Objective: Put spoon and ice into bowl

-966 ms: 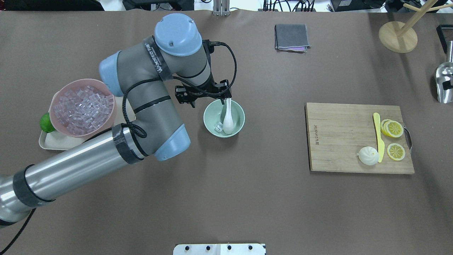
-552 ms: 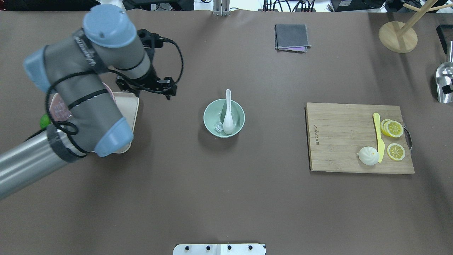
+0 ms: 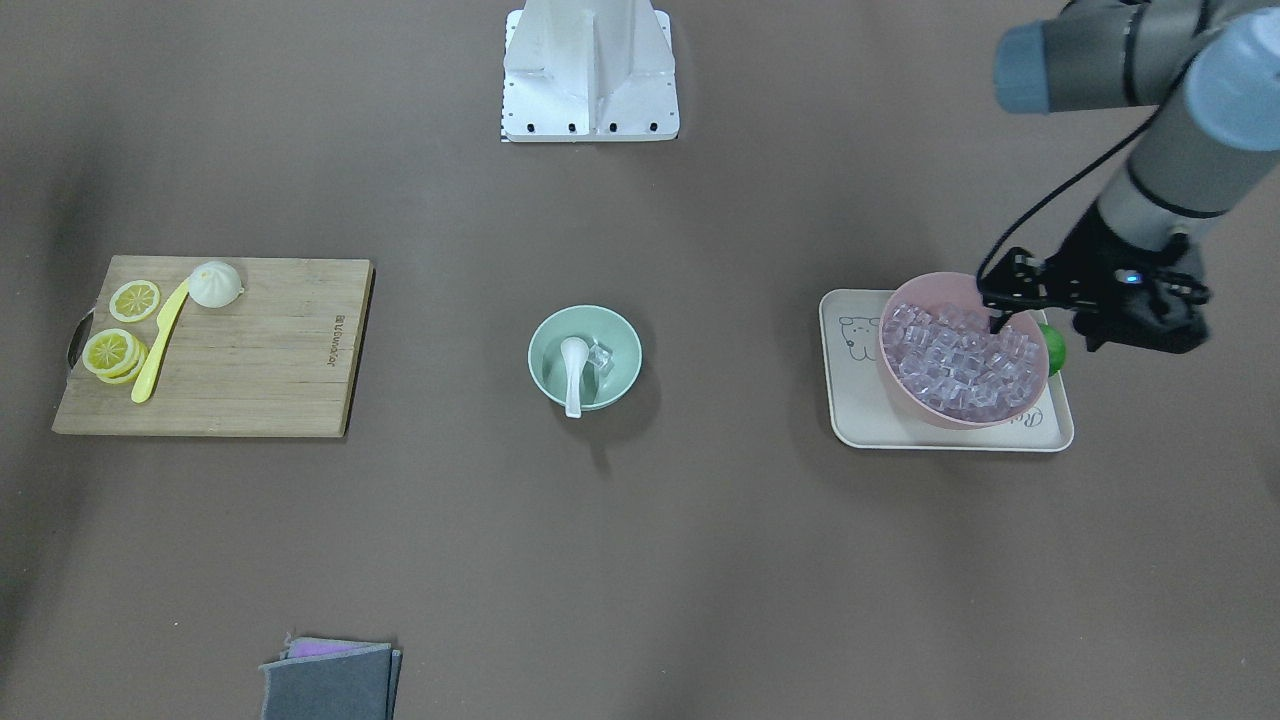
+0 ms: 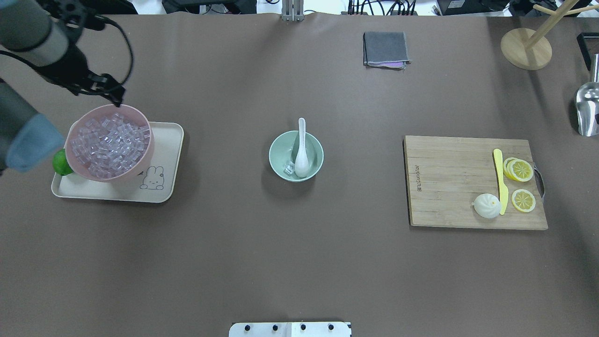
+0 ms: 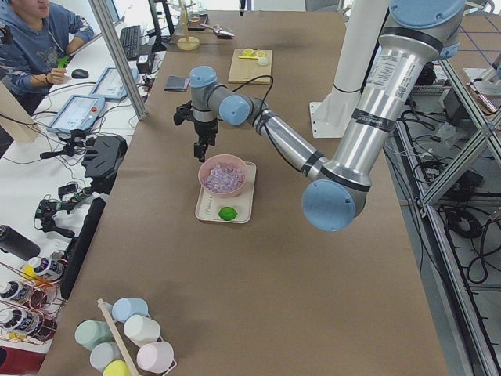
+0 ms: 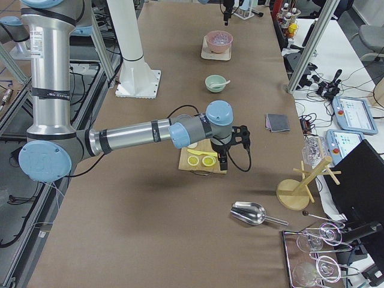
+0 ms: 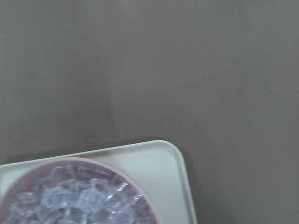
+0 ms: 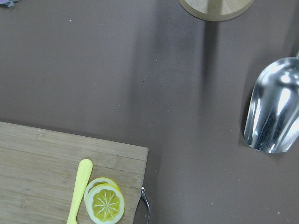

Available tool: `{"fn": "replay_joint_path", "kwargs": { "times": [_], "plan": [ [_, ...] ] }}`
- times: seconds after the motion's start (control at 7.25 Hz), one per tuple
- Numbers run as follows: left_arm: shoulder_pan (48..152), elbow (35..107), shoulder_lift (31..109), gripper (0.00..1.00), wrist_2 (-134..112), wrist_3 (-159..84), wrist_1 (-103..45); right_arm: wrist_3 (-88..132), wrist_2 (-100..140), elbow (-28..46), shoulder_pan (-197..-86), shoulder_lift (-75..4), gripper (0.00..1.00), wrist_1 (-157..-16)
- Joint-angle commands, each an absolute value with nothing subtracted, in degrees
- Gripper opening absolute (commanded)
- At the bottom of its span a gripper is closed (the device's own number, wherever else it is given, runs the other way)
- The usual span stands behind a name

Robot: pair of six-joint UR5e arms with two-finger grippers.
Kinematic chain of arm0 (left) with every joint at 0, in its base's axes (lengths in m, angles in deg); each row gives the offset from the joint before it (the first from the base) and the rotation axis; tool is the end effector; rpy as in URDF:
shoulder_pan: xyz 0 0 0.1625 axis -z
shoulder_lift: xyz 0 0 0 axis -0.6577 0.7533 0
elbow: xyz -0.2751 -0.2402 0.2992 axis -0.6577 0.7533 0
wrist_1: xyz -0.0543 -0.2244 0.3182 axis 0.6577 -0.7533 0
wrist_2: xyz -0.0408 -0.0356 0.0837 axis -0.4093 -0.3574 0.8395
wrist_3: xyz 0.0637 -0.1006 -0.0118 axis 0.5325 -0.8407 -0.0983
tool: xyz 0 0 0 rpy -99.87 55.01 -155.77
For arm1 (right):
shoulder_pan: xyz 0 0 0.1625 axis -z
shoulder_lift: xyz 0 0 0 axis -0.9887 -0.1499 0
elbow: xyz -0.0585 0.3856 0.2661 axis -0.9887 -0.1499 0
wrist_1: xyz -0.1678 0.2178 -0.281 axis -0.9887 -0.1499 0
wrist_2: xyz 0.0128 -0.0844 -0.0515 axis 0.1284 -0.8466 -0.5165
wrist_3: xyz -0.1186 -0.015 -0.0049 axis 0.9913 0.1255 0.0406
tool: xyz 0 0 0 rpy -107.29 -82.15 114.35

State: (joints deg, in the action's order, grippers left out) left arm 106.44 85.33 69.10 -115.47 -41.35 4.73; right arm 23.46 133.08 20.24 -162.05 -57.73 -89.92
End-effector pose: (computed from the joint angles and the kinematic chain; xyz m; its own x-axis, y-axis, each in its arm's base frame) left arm 0.1887 -0.5618 0.4463 0.7115 0.2924 -0.6390 -0.1559 0.9523 0.2623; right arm -0.0291 -0.4699 0.5988 0.6624 -0.1190 0.7396 -0.0231 0.9836 0.1790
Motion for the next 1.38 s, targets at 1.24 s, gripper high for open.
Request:
{"fn": "replay_joint_path", "kwargs": {
  "times": [1.24],
  "plan": [
    [131.66, 71.48, 51.91, 0.98, -125.28, -13.69, 3.98, 42.5, 133.51, 9.25, -169.44, -56.57, 1.0, -94.46]
  ]
}}
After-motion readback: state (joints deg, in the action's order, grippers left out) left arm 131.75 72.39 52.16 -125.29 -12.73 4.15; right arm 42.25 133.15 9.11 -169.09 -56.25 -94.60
